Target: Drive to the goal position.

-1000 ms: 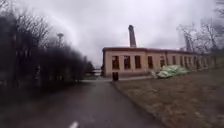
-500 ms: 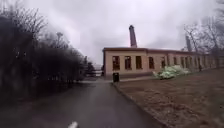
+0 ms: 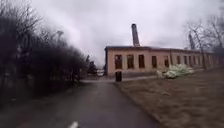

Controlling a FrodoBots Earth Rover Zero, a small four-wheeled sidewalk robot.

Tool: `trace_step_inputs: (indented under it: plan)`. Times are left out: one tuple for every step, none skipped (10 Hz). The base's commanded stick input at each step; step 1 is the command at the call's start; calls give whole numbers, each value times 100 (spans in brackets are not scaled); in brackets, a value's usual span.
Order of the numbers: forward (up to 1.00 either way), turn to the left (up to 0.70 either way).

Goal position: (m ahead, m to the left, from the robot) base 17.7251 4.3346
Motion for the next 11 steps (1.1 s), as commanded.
trace_step_inputs:
  plan:
    - [70, 35]
    - [70, 35]
    - [70, 35]
    - [70, 35]
    - [70, 35]
    - [70, 35]
    - [70, 35]
    - [70, 0]
    - [70, 0]
    - [70, 0]
    - [70, 0]
